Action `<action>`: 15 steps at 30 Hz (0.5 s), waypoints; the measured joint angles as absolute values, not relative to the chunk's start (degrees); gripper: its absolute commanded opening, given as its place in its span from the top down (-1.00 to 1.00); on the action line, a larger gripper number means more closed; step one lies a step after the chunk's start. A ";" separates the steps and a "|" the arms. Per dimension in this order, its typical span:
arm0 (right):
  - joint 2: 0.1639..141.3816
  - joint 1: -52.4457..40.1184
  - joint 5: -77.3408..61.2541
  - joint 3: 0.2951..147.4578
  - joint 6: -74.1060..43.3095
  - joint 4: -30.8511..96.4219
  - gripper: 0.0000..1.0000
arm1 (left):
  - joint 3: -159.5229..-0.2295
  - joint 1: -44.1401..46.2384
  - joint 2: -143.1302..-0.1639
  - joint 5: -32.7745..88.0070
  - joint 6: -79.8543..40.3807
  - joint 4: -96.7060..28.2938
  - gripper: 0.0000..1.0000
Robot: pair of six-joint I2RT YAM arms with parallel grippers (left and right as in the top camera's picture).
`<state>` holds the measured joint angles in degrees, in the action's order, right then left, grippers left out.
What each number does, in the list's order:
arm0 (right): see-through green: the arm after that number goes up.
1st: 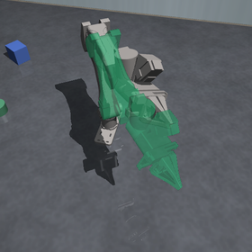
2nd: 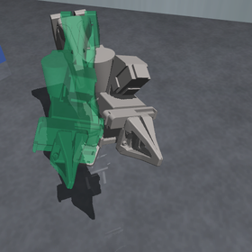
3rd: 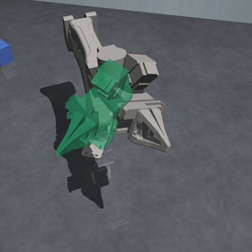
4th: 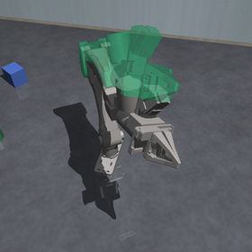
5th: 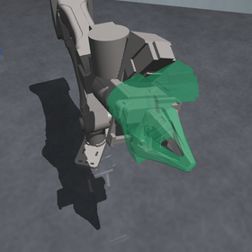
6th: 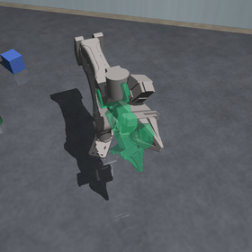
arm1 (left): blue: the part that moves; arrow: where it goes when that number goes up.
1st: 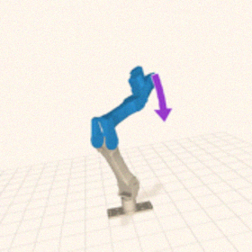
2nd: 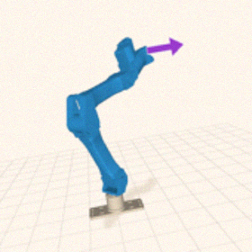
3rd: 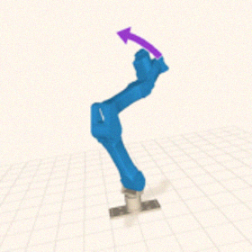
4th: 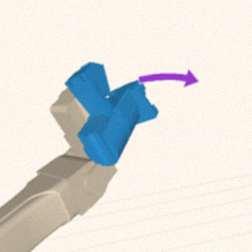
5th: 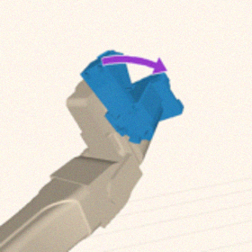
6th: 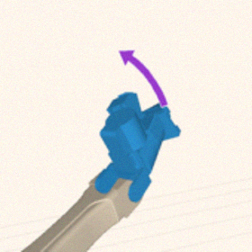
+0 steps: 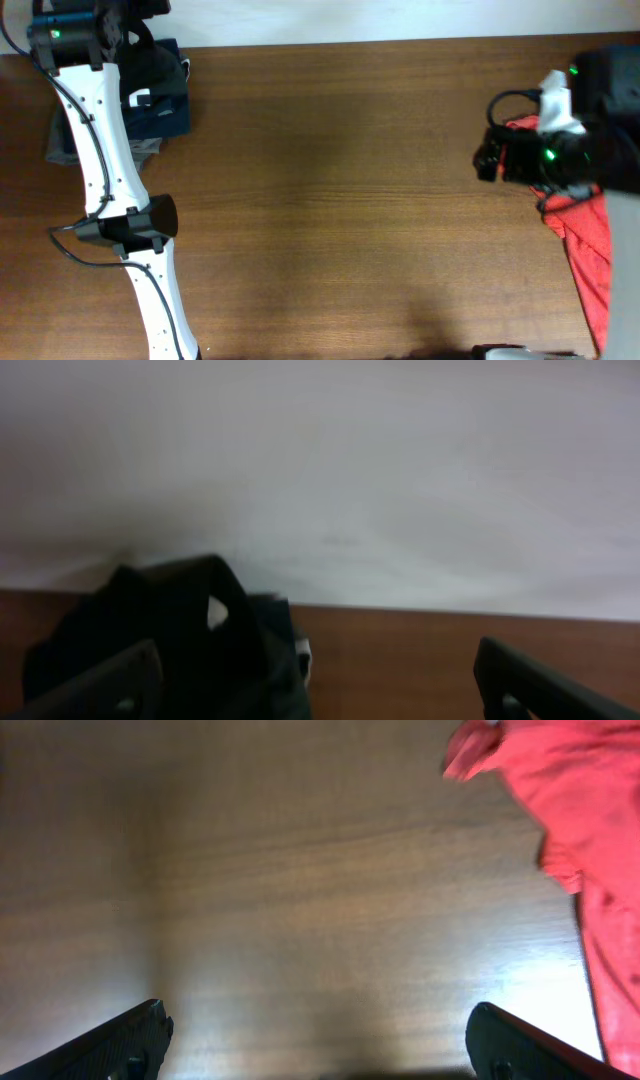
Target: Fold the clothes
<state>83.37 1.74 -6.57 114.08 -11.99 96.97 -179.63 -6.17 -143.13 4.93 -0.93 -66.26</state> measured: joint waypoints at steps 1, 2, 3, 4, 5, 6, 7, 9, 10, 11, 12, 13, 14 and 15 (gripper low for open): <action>82.08 1.74 -6.22 114.10 -12.32 96.97 -0.97 | -179.63 -6.15 -143.13 4.95 -0.93 -67.00 -0.98; 80.27 1.74 -5.72 114.10 -13.02 96.99 -0.97 | -179.63 -6.17 -143.13 4.95 -0.93 -67.77 -0.98; 78.81 1.74 -5.32 114.10 -13.54 96.97 -0.97 | -179.63 -6.17 -143.13 4.93 -0.93 -68.58 -0.99; 77.12 1.74 -4.86 114.10 -14.06 96.97 -0.98 | -179.63 -6.17 -143.13 4.93 -0.93 -69.76 -0.99; 75.66 1.74 -4.36 114.02 -14.52 96.97 -0.97 | -179.63 -6.17 -143.13 4.93 -0.93 -70.39 -0.98; 74.08 1.74 -3.79 113.78 -14.90 96.97 -0.97 | -179.63 -6.17 -143.13 4.95 -0.95 -70.70 -0.98; 72.69 1.74 -3.16 113.40 -15.16 96.97 -0.97 | -179.63 -6.17 -143.13 4.95 -0.93 -71.02 -0.98; 69.78 1.74 -1.52 112.36 -15.66 96.97 -0.97 | -179.63 -6.17 -143.13 4.95 -0.93 -71.44 -0.98; 68.62 1.74 -0.84 111.90 -15.92 96.97 -0.97 | -179.63 -6.17 -143.13 4.93 -0.93 -71.44 -0.99; 67.61 1.74 -0.32 111.44 -16.10 96.97 -0.97 | -179.63 -6.17 -143.13 4.93 -0.93 -71.48 -0.98; 66.59 1.74 0.23 110.93 -16.12 96.97 -0.97 | -179.63 -6.17 -143.13 4.95 -0.93 -71.59 -0.98; 65.87 1.74 0.60 110.59 -16.25 96.97 -0.97 | -179.63 -6.17 -143.13 4.95 -0.93 -71.59 -0.98; 65.25 1.74 0.86 110.34 -16.27 96.97 -0.97 | -179.63 -6.17 -143.13 4.95 -0.93 -71.59 -0.98; 64.75 1.74 1.10 110.32 -16.32 96.97 -0.97 | -179.63 -6.17 -143.13 4.95 -0.93 -71.59 -0.98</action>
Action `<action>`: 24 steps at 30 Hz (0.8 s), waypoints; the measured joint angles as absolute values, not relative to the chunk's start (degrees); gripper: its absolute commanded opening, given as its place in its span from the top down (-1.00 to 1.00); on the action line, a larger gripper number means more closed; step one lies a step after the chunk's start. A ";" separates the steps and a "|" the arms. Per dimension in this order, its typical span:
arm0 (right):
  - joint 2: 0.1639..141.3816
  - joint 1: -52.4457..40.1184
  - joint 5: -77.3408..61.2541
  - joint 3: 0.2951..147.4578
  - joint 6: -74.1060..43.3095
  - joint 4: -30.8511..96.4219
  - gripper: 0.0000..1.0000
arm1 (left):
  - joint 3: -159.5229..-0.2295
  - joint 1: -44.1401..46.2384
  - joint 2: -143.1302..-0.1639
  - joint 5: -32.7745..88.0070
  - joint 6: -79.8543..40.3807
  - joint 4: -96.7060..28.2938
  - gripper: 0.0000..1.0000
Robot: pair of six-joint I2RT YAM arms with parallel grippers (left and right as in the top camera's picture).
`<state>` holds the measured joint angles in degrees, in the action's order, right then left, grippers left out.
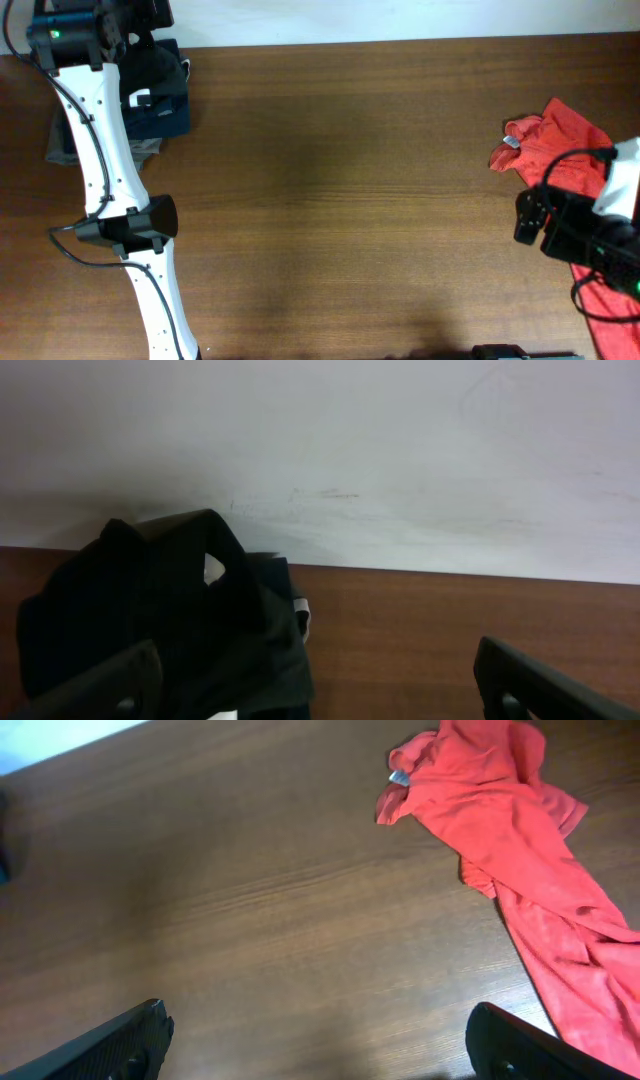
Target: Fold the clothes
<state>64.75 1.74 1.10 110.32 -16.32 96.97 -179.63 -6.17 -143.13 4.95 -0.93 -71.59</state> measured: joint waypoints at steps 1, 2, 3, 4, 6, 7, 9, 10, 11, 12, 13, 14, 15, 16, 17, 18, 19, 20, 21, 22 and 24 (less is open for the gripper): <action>64.31 1.74 1.30 110.32 -16.36 96.97 -0.97 | -179.63 -6.17 -143.13 4.95 -0.93 -71.59 -0.98; 63.99 1.74 1.50 110.32 -16.38 96.97 -0.97 | -179.63 -6.17 -143.13 4.95 -0.93 -71.64 -0.99; 63.81 1.74 1.56 110.32 -16.34 96.97 -0.97 | -179.63 -6.17 -143.13 4.95 -0.93 -71.66 -0.98; 63.68 1.74 1.72 110.32 -16.34 96.97 -0.97 | -179.63 -6.17 -143.13 4.95 -0.93 -71.79 -0.98; 63.64 1.74 1.72 110.32 -16.34 96.97 -0.97 | -179.63 -6.17 -143.13 4.93 -0.93 -72.20 -0.99; 63.64 1.74 1.74 110.32 -16.40 96.97 -0.97 | -179.63 -6.17 -143.13 4.93 -0.93 -72.69 -0.98; 63.70 1.74 1.74 110.30 -16.45 96.97 -0.98 | -179.63 -6.15 -143.13 4.95 -0.93 -73.32 -0.98; 63.77 1.74 1.74 110.28 -16.38 96.97 -0.97 | -179.63 -6.17 -143.13 4.95 -0.93 -73.45 -0.98; 63.81 1.74 1.74 110.24 -16.45 96.97 -0.98 | -179.63 -6.17 -143.13 4.93 -0.93 -73.69 -0.98; 63.81 1.74 1.74 110.19 -16.43 96.97 -0.97 | -179.63 -6.17 -143.13 4.95 -0.93 -74.00 -0.98; 63.81 1.74 1.74 110.15 -16.47 96.97 -0.97 | -179.63 -6.17 -143.13 4.93 -0.93 -74.37 -0.98; 63.81 1.74 1.74 110.13 -16.45 96.97 -0.97 | -179.61 -6.17 -143.13 4.93 -0.93 -74.63 -0.98; 63.81 1.74 1.72 110.10 -16.45 96.97 -0.97 | -179.63 -6.17 -143.13 4.93 -0.93 -74.98 -0.98; 63.81 1.74 1.72 110.10 -16.49 96.97 -0.97 | -179.63 -6.17 -143.13 4.93 -0.93 -75.75 -0.98; 63.81 1.74 1.69 110.08 -16.45 96.97 -0.97 | -179.63 -6.17 -143.13 4.93 -0.93 -76.36 -0.98; 63.81 1.74 1.61 110.06 -16.45 96.97 -0.97 | -179.63 -6.17 -143.13 4.93 -0.93 -76.79 -0.98; 63.81 1.74 1.39 110.06 -16.51 96.97 -0.97 | -179.61 -6.17 -143.13 4.93 -0.93 -77.19 -0.98; 63.81 1.74 0.99 110.06 -16.49 96.97 -0.97 | -179.61 -6.17 -143.13 4.93 -0.93 -77.45 -0.98; 63.81 1.74 0.73 110.04 -16.49 96.97 -0.97 | -179.63 -6.17 -143.13 4.93 -0.93 -77.91 -0.98; 63.79 1.74 0.58 110.02 -16.49 96.97 -0.97 | -179.61 -6.15 -143.13 4.93 -0.93 -78.54 -0.98; 63.68 1.74 0.64 110.02 -16.51 96.97 -0.97 | -179.61 -6.17 -143.13 4.93 -0.93 -79.48 -0.99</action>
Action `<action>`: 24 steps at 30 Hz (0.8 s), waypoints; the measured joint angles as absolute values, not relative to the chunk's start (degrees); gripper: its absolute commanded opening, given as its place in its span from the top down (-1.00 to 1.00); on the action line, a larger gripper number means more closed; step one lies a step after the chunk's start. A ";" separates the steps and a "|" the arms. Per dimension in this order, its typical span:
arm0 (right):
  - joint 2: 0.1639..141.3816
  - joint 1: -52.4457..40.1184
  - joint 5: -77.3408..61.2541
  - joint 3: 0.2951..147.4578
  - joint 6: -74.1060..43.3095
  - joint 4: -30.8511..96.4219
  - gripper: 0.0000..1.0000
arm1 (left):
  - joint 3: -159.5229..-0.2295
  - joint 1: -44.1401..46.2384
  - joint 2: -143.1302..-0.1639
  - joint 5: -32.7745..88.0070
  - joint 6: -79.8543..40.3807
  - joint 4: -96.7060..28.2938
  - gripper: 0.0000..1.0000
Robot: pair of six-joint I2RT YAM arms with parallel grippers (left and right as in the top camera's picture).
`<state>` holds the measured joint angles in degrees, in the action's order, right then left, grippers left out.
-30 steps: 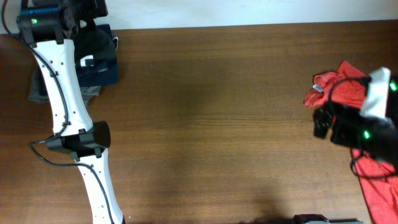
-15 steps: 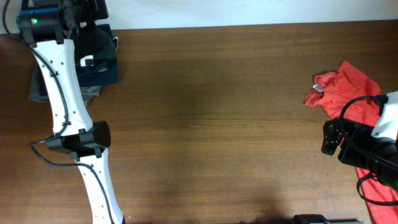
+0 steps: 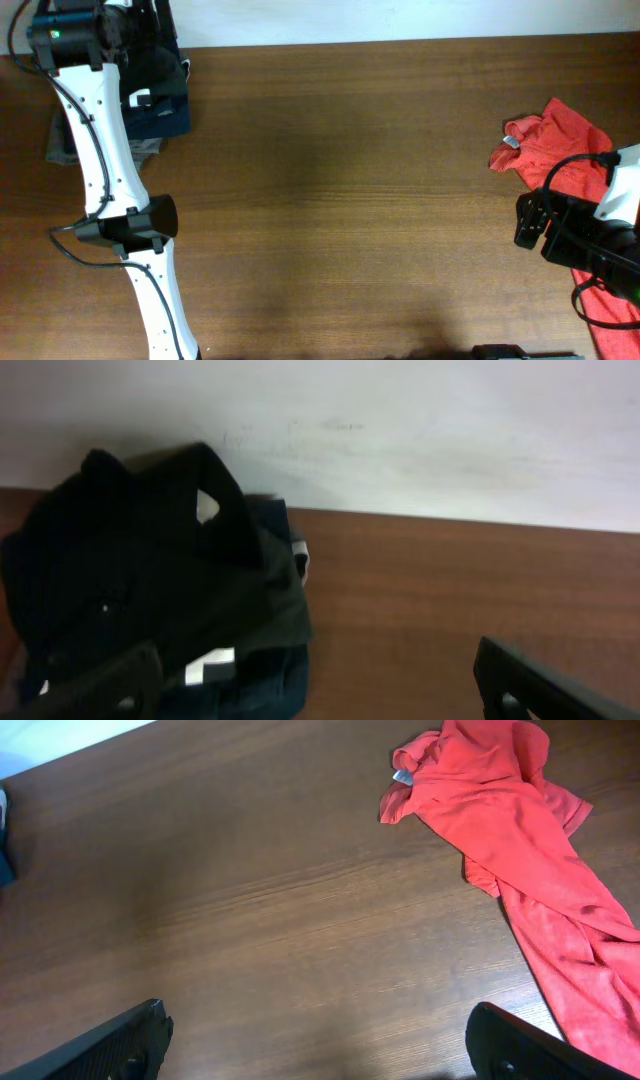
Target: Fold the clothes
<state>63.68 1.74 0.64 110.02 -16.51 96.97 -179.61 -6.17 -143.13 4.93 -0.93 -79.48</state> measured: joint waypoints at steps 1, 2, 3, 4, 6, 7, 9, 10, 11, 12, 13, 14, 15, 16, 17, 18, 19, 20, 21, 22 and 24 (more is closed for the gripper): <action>63.57 1.74 0.64 110.02 -16.47 96.97 -0.97 | -179.61 -6.17 -143.13 4.93 -0.93 -79.77 -0.98; 63.24 1.74 0.69 109.97 -16.49 96.97 -0.97 | -179.61 -6.17 -143.13 4.93 -0.93 -80.01 -0.98; 62.96 1.74 0.73 109.93 -16.47 96.97 -0.97 | -179.61 -6.17 -143.13 4.93 -0.93 -80.07 -0.98; 62.48 1.74 0.86 109.80 -16.49 96.97 -0.97 | -179.61 -6.17 -143.13 4.93 -0.93 -80.36 -0.98; 60.80 1.76 1.52 109.65 -16.51 96.97 -0.97 | -179.61 -6.17 -143.13 4.93 -0.93 -80.75 -0.98; 59.81 1.85 1.85 109.58 -16.47 96.86 -0.97 | -179.61 -6.17 -143.13 4.93 -0.93 -80.84 -0.98; 57.25 2.59 2.48 108.73 -16.47 95.48 -0.97 | -179.61 -6.17 -143.13 4.95 -0.93 -80.84 -0.98; 55.51 3.46 2.87 107.74 -16.49 94.11 -0.97 | -179.61 -6.17 -143.13 4.93 -0.93 -80.84 -0.98; 53.71 4.32 3.25 106.41 -16.49 92.55 -0.97 | -179.61 -6.17 -143.13 4.95 -0.93 -80.84 -0.98; 51.27 5.41 3.75 104.07 -16.47 89.95 -0.97 | -179.61 -6.17 -143.13 4.91 -0.93 -80.86 -0.99; 48.95 6.28 4.14 101.54 -16.38 87.59 -0.97 | -179.61 -6.17 -143.13 4.93 -0.93 -80.86 -0.98; 46.17 6.98 4.56 98.10 -16.01 84.44 -0.97 | -179.61 -6.17 -143.13 4.91 -0.93 -80.84 -0.98; 43.48 7.38 4.82 94.43 -15.53 80.97 -0.97 | -179.61 -6.15 -143.13 4.91 -0.93 -80.84 -0.98; 40.49 7.62 5.02 90.08 -14.72 77.21 -0.97 | -179.61 -6.15 -143.13 4.91 -0.93 -80.84 -0.98; 37.36 7.70 5.19 85.32 -13.96 73.12 -0.97 | -179.61 -6.17 -143.13 4.91 -0.93 -80.86 -0.98; 34.59 7.75 5.19 80.97 -13.45 69.08 -0.98 | -179.61 -6.15 -143.13 4.93 -0.93 -80.86 -0.98; 31.44 7.75 5.19 75.99 -12.93 65.39 -0.97 | -179.59 -6.17 -143.13 4.93 -0.93 -80.86 -0.98; 28.45 7.77 5.15 71.20 -12.60 61.58 -0.97 | -179.57 -6.17 -143.13 4.91 -0.93 -80.84 -0.99; 25.93 7.79 5.13 67.29 -12.27 58.24 -0.97 | -179.57 -6.15 -143.13 4.93 -0.93 -80.84 -0.98; 23.33 7.81 5.06 63.33 -11.97 55.57 -0.97 | -179.57 -6.15 -143.13 4.93 -0.93 -80.84 -0.98; 17.67 7.81 5.04 54.70 -11.68 48.34 -0.97 | -179.57 -6.15 -143.13 4.93 -0.93 -80.86 -0.98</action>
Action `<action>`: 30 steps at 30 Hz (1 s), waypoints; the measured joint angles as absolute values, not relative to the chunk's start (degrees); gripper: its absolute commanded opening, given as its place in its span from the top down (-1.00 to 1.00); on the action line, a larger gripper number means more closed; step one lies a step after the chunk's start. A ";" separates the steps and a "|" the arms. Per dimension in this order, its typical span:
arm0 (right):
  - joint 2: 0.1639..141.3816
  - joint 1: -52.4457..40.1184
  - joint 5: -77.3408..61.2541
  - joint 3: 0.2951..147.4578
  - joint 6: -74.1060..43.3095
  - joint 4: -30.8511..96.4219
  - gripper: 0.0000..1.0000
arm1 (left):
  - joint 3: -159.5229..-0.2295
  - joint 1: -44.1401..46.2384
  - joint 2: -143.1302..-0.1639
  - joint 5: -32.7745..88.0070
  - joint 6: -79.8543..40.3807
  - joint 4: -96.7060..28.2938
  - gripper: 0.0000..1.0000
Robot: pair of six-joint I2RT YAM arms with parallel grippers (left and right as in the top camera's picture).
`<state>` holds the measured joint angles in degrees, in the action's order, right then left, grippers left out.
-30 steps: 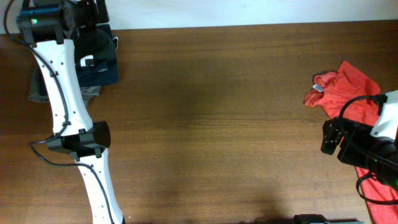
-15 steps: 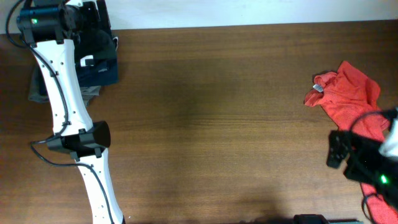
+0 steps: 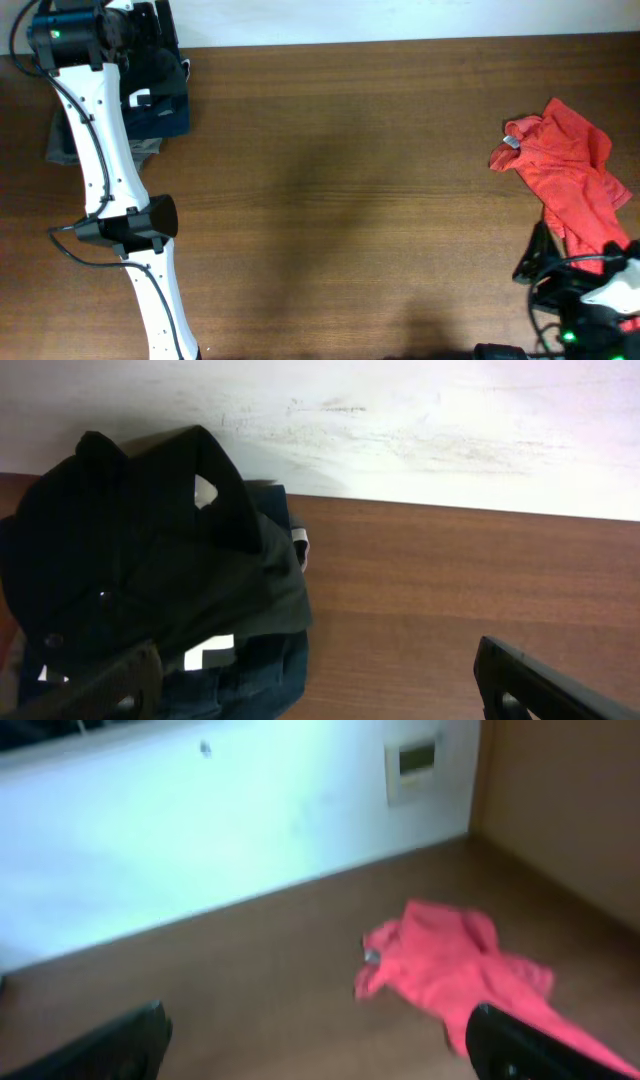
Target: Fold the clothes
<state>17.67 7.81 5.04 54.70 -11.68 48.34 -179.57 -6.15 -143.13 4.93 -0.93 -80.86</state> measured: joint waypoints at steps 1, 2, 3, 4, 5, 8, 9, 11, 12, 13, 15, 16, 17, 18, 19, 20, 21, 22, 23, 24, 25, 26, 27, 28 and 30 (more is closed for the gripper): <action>15.55 7.81 4.99 51.44 -11.55 45.78 -0.97 | -179.57 -6.17 -143.13 4.93 -0.93 -80.84 -0.98; 13.30 7.84 4.95 48.01 -11.55 43.16 -0.97 | -179.57 -6.17 -143.13 4.93 -0.95 -80.86 -0.98; 11.25 7.86 4.93 44.91 -11.51 40.91 -0.97 | -179.57 -6.15 -143.13 4.93 -0.93 -80.86 -0.98; 9.15 7.86 4.93 41.71 -11.49 38.61 -0.97 | -179.57 -6.17 -143.13 4.93 -0.93 -80.84 -0.98; 7.64 7.84 4.91 39.42 -11.40 36.82 -0.97 | -179.57 -6.17 -143.13 4.93 -0.93 -80.86 -0.98; 2.61 7.22 4.93 32.10 -11.33 30.50 -0.97 | -179.57 -6.17 -143.13 4.93 -0.93 -80.84 -0.99; 1.50 6.85 4.91 30.22 -11.31 28.67 -0.97 | -179.57 -6.17 -143.13 4.93 -0.93 -80.86 -0.98; 0.91 6.20 4.89 26.98 -11.27 24.18 -0.97 | -179.57 -6.17 -143.13 4.93 -0.93 -80.86 -0.98; 0.91 5.93 4.84 25.74 -11.14 22.39 -0.97 | -179.57 -6.17 -143.13 4.93 -0.93 -80.86 -0.98; 0.91 5.63 4.71 24.56 -11.16 20.58 -0.97 | -179.57 -6.17 -143.13 4.93 -0.95 -80.93 -0.98; 0.91 4.86 4.67 22.20 -11.07 16.19 -0.97 | -179.57 -6.17 -143.13 4.93 -0.95 -81.32 -0.98; 0.91 4.45 4.64 21.15 -10.94 13.85 -0.97 | -179.57 -6.17 -143.13 4.93 -0.93 -81.65 -0.98; 0.91 4.14 4.60 20.27 -10.92 12.03 -0.97 | -179.57 -6.17 -143.13 4.93 -0.93 -81.82 -0.98; 0.89 3.84 4.56 19.42 -10.90 10.28 -0.97 | -179.57 -6.17 -143.13 4.93 -0.93 -81.97 -0.98; 0.89 3.55 4.49 18.50 -10.74 8.27 -0.97 | -179.57 -6.17 -143.13 4.93 -0.95 -82.19 -0.98; 0.89 3.36 4.49 17.67 -10.74 6.81 -0.97 | -179.57 -6.17 -143.13 4.93 -0.93 -82.32 -0.98; 0.89 3.18 4.47 16.64 -10.68 4.84 -0.97 | -179.57 -6.17 -143.13 4.93 -0.93 -82.37 -0.98; 0.89 3.14 4.47 15.75 -10.68 3.42 -0.97 | -179.57 -6.17 -143.13 4.93 -0.93 -82.41 -0.98; 0.89 3.14 4.47 14.79 -10.68 1.34 -0.97 | -179.57 -6.17 -143.13 4.93 -0.93 -82.52 -0.99; 0.89 3.11 4.49 13.69 -10.66 -0.75 -0.97 | -179.57 -6.17 -143.13 4.93 -0.93 -82.61 -0.98; 0.89 3.09 4.47 12.56 -10.66 -2.66 -0.97 | -179.57 -6.17 -143.13 4.93 -0.93 -82.76 -0.98; 0.89 3.09 4.47 11.79 -10.63 -3.73 -0.97 | -179.57 -6.17 -143.13 4.93 -0.93 -83.02 -0.98; 0.89 3.09 4.47 10.90 -10.59 -4.82 -0.97 | -179.57 -6.17 -143.13 4.93 -0.93 -83.15 -0.99; 0.89 3.09 4.47 10.13 -10.59 -5.76 -0.97 | -179.57 -6.17 -143.13 4.95 -0.93 -83.18 -0.98; 0.89 3.05 4.47 8.54 -10.55 -8.29 -0.97 | -179.57 -6.17 -143.13 4.93 -0.93 -83.18 -0.98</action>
<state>0.89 3.05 4.47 8.54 -10.55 -8.29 -179.57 -6.17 -143.13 4.93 -0.93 -83.18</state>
